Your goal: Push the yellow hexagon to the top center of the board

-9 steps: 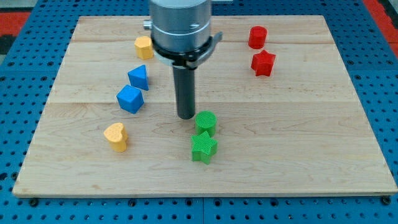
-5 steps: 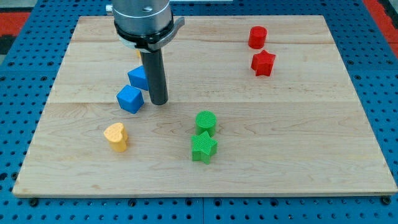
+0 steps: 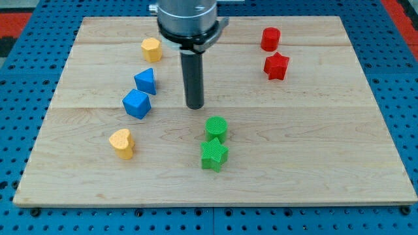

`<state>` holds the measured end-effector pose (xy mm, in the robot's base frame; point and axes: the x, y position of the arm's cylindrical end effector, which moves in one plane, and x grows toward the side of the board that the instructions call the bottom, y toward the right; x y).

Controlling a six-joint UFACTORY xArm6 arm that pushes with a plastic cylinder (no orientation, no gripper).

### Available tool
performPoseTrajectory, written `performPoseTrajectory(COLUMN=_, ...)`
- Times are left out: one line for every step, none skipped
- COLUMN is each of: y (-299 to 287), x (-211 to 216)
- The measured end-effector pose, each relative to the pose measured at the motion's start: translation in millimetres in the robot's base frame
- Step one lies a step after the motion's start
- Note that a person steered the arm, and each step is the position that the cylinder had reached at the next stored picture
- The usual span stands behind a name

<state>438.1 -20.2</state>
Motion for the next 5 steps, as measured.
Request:
performPoseTrajectory(y=-1.5, x=-0.6)
performPoseTrajectory(y=-23.8, x=-13.1)
performPoseTrajectory(y=-40.5, x=-61.5)
performPoseTrajectory(y=-40.5, x=-76.1)
performPoseTrajectory(y=-73.2, x=-76.2)
